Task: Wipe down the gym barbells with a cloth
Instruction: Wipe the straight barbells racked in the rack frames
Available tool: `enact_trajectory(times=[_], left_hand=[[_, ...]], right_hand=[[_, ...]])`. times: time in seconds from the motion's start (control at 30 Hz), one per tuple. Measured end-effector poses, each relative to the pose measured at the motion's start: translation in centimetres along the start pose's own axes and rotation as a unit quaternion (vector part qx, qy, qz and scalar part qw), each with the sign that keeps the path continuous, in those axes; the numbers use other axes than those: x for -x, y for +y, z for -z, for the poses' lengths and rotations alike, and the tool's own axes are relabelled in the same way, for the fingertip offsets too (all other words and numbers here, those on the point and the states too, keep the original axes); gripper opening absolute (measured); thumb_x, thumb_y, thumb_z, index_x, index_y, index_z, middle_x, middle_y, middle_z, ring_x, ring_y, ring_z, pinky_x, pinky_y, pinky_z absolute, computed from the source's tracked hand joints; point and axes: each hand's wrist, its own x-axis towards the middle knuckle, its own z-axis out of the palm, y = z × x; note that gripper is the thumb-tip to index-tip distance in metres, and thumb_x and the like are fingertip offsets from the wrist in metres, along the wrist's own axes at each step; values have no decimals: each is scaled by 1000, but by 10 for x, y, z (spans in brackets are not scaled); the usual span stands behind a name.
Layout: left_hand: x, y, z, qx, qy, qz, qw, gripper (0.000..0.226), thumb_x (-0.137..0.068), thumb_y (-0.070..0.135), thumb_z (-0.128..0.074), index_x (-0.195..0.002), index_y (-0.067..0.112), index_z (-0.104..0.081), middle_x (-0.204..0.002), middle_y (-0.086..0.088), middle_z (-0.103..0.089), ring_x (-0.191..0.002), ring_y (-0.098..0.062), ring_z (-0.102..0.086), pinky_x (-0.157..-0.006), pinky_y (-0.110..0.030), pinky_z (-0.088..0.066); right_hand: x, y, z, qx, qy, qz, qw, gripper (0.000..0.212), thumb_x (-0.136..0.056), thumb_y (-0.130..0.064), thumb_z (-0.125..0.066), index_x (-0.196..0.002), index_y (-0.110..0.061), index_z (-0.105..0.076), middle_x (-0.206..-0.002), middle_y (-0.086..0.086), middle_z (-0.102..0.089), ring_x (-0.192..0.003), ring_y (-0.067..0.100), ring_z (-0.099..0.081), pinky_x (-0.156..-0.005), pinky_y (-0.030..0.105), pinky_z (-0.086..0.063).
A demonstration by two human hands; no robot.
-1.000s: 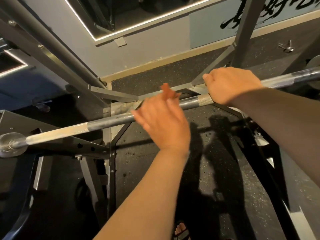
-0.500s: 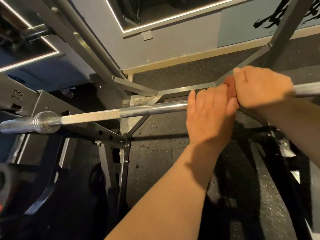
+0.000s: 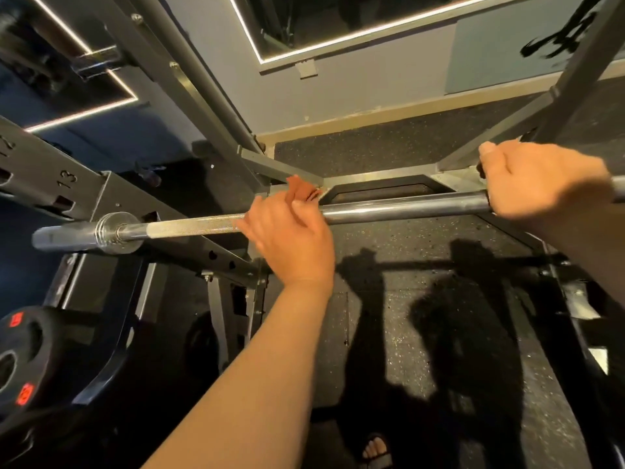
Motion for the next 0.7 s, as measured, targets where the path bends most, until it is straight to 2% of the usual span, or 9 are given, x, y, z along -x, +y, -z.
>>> enact_trajectory(times=[0.07,0.13,0.23,0.3,0.4,0.5,0.57,0.63,0.7], left_hand=[[10,20,-9,11,0,-16,1000,31,-98,28,-35,-94,23,-66,-94,7,-60,-112,-21,-56,-118,-59,-22],[30,33,-14,29,-53,-96,994,31,-101,28,-36,-107,22,-65,-103,9,-61,-118,-17,-53,-123,-54,-12],[32,17,-2,21,-122,-185,975,32,-104,26,-39,-128,20,-58,-122,5,-59,-133,-22,-47,-127,-49,-7],[19,-7,11,5,-118,-171,978,33,-104,25,-38,-131,19,-56,-128,3,-58,-137,-23,-44,-126,-52,-10],[-2,-36,22,16,-22,-39,999,30,-104,23,-35,-118,13,-59,-124,-4,-59,-131,-33,-46,-112,-64,-32],[-8,-28,11,53,23,44,997,34,-103,24,-32,-114,11,-61,-126,-8,-60,-143,-33,-37,-126,-55,-13],[0,-5,1,39,12,32,999,36,-102,26,-32,-114,13,-63,-122,-6,-62,-139,-30,-41,-124,-56,-15],[20,18,-7,35,-26,-42,998,36,-103,27,-32,-117,17,-63,-117,1,-61,-132,-25,-46,-120,-56,-20],[42,35,-13,62,-99,-106,988,36,-105,30,-31,-126,20,-58,-123,5,-59,-138,-21,-41,-125,-52,-10]], right_hand=[[-1,0,0,14,0,-13,1000,54,-108,-42,-15,-96,-11,-57,-88,21,-63,-83,44,-59,-82,54,-52],[-2,1,0,24,-8,-33,999,63,-107,-49,-9,-109,-11,-60,-110,25,-65,-103,46,-60,-95,57,-48],[-2,-5,1,13,-22,-47,999,65,-107,-51,-9,-120,-11,-59,-121,25,-63,-111,45,-57,-102,59,-45],[-2,-8,5,10,-34,-57,998,65,-108,-50,-10,-125,-10,-58,-123,24,-62,-112,44,-57,-103,59,-45],[-1,-12,11,8,-51,-74,996,65,-108,-51,-9,-122,-11,-58,-127,23,-61,-114,42,-57,-103,59,-44],[-1,-12,12,10,-47,-80,996,66,-107,-54,-8,-117,-13,-60,-123,23,-62,-110,41,-59,-99,56,-45],[0,-12,11,13,-41,-81,996,66,-107,-54,-8,-115,-13,-60,-118,22,-63,-106,40,-59,-98,55,-46],[0,-12,11,18,-39,-80,996,65,-107,-53,-9,-114,-13,-60,-118,22,-63,-104,39,-59,-96,53,-46],[-4,-10,11,24,-44,-78,996,64,-107,-51,-10,-117,-13,-60,-120,21,-63,-104,38,-58,-95,53,-45]])
